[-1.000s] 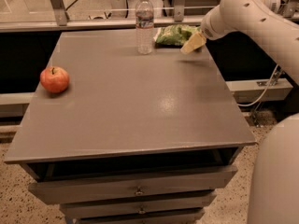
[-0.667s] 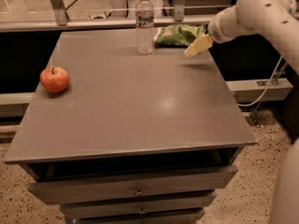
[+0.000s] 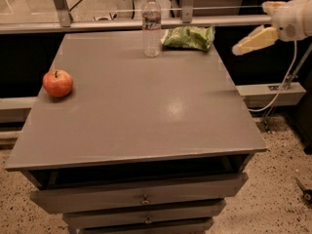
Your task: Move green jalapeno chip bag near water bottle
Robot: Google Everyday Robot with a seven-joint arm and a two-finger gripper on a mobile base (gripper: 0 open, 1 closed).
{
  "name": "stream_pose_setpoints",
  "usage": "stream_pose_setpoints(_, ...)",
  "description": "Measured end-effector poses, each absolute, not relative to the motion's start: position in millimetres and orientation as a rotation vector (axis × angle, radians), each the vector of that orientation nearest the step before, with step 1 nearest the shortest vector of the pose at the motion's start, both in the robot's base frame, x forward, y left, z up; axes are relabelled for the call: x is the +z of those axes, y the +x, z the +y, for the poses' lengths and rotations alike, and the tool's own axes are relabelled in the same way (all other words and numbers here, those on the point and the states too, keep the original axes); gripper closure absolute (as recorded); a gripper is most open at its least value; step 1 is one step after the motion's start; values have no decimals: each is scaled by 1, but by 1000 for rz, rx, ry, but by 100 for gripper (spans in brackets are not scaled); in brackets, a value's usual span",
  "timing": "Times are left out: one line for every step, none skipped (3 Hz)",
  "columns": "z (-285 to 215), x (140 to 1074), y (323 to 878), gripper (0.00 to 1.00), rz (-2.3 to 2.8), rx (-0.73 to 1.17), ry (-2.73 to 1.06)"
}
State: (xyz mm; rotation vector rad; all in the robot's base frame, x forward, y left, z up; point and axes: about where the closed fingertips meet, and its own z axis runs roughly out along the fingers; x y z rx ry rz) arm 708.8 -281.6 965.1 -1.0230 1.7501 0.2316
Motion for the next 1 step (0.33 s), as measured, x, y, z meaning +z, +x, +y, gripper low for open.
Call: stream_pose_setpoints(-282,969,679,0,1719,303,-1111)
